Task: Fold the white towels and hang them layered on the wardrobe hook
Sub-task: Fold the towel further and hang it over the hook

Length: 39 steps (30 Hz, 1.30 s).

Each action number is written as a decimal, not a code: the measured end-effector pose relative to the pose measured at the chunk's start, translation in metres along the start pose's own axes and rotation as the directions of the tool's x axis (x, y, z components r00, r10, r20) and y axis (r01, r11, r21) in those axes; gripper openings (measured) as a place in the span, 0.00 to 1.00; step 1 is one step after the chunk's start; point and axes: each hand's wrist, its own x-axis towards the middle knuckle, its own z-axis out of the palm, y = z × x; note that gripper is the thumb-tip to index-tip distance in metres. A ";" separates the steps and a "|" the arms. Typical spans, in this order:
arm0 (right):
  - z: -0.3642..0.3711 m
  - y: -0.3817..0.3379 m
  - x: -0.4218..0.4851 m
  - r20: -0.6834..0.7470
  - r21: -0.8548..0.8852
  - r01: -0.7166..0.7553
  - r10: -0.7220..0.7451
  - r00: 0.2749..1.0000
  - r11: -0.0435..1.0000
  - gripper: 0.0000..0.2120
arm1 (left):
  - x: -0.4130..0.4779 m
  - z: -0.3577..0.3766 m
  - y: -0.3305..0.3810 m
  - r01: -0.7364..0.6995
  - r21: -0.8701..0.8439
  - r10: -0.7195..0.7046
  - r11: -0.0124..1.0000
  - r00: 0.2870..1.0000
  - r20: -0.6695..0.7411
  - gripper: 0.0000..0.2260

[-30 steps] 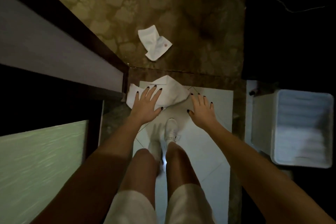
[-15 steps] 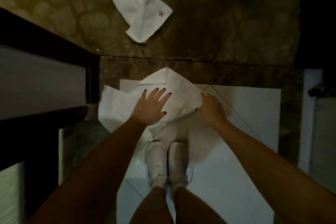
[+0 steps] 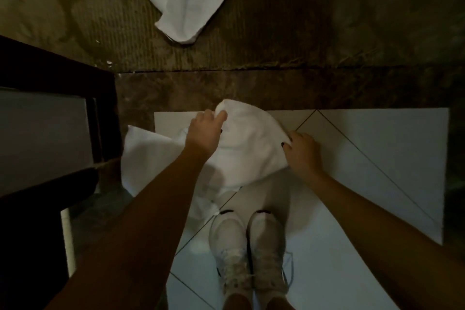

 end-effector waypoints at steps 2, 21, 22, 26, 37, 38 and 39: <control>-0.006 -0.006 -0.016 0.032 0.120 -0.019 0.015 0.999 0.993 0.12 | -0.014 -0.006 0.000 0.024 -0.127 -0.017 0.992 0.998 0.060 0.14; -0.337 -0.118 -0.316 -0.176 0.844 0.005 0.268 0.947 0.536 0.04 | -0.248 -0.418 0.072 0.070 -0.786 -0.165 0.615 0.986 -0.041 0.17; -0.360 -0.124 -0.331 -0.200 0.884 0.028 0.322 0.925 0.467 0.04 | -0.256 -0.450 0.076 0.040 -0.809 -0.162 0.586 0.984 -0.069 0.15; -0.451 -0.137 -0.402 -0.336 0.925 0.209 0.431 0.837 0.317 0.05 | -0.297 -0.559 0.092 -0.130 -0.815 -0.084 0.565 0.973 -0.213 0.15; -0.579 -0.087 -0.602 -0.592 0.792 0.564 0.524 0.613 0.235 0.03 | -0.448 -0.687 0.176 -0.450 -0.813 -0.122 0.369 0.844 -0.522 0.08; -0.581 -0.079 -0.620 -0.590 0.786 0.574 0.560 0.582 0.230 0.01 | -0.461 -0.691 0.186 -0.462 -0.811 -0.119 0.359 0.839 -0.531 0.09; -0.583 -0.071 -0.637 -0.584 0.780 0.578 0.608 0.538 0.238 0.02 | -0.472 -0.694 0.196 -0.478 -0.800 -0.098 0.361 0.834 -0.543 0.11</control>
